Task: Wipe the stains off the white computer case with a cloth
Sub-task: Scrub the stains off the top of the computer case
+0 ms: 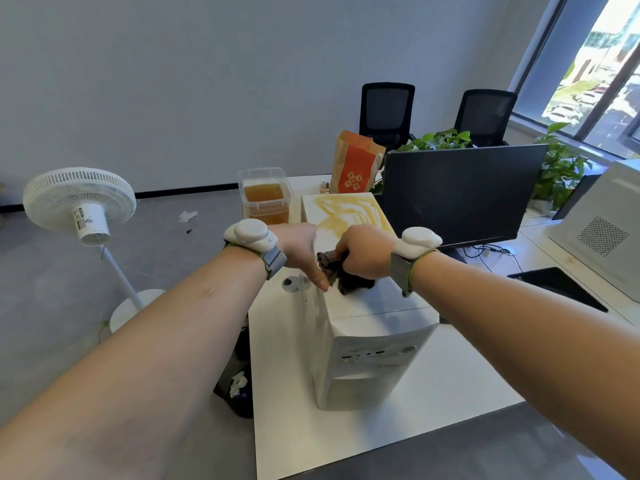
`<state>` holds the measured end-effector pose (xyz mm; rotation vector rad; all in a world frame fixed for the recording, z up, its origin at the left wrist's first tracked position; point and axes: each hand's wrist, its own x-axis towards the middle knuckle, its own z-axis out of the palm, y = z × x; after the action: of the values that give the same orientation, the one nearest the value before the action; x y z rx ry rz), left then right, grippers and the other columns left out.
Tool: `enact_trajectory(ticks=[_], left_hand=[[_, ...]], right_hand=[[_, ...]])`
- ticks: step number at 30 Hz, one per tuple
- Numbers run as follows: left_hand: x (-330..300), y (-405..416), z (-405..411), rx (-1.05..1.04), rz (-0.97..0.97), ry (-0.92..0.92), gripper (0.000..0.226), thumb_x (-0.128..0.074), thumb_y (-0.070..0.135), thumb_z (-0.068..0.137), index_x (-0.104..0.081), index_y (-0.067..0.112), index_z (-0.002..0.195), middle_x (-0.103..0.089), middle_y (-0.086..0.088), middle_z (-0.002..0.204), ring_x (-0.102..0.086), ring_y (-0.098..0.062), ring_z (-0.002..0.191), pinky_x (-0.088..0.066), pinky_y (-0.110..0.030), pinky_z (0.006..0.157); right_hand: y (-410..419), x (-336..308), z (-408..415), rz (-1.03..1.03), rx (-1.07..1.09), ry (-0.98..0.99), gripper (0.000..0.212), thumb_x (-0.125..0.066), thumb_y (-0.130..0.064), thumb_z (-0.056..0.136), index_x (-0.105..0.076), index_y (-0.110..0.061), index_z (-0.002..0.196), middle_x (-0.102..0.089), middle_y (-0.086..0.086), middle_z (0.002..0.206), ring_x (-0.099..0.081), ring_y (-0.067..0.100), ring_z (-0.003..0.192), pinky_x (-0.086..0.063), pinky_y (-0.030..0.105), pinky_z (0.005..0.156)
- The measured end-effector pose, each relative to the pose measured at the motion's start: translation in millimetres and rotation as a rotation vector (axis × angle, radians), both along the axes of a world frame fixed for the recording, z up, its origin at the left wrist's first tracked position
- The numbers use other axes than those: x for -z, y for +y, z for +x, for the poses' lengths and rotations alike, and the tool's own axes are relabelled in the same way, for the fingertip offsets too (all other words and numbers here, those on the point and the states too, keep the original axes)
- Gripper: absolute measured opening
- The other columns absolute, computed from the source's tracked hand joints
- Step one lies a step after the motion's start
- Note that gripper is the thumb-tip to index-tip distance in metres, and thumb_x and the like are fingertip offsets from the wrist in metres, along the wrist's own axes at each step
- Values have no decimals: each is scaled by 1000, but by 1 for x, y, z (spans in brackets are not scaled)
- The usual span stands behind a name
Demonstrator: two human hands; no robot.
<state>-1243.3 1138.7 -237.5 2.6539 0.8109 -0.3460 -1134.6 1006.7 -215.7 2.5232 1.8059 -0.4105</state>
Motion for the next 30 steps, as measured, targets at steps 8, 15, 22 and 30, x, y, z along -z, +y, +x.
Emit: enact_trajectory(ticks=[8, 15, 22, 30], left_hand=[[-7, -11, 17, 14, 85, 151, 75, -84, 74, 57, -40, 14, 57, -38, 1, 51, -33, -21, 49, -29, -30, 55], [-14, -18, 25, 6, 131, 224, 71, -85, 67, 64, -44, 9, 65, -40, -2, 59, -35, -20, 53, -31, -28, 53], [-13, -15, 24, 57, 128, 242, 75, -84, 72, 60, -38, 13, 62, -39, -1, 56, -34, -21, 52, -30, -29, 55], [-28, -26, 23, 80, 156, 313, 69, -78, 69, 71, -41, 12, 64, -43, -1, 61, -38, -18, 52, -31, -27, 51]], right_hand=[[-27, -10, 18, -23, 100, 134, 24, -60, -12, 84, -80, -7, 98, -75, 9, 91, -69, 29, 83, -61, 36, 69], [1, 14, 6, 64, 180, -51, 23, -56, -28, 95, -66, -18, 113, -64, 4, 111, -60, 30, 107, -48, 34, 77], [-29, 1, 12, 9, 154, 69, 12, -69, -19, 83, -79, -16, 88, -72, 2, 81, -68, 23, 78, -55, 29, 59], [-28, 23, 15, 103, 286, -86, 12, -53, -19, 88, -65, -20, 87, -64, 1, 93, -61, 26, 88, -51, 32, 70]])
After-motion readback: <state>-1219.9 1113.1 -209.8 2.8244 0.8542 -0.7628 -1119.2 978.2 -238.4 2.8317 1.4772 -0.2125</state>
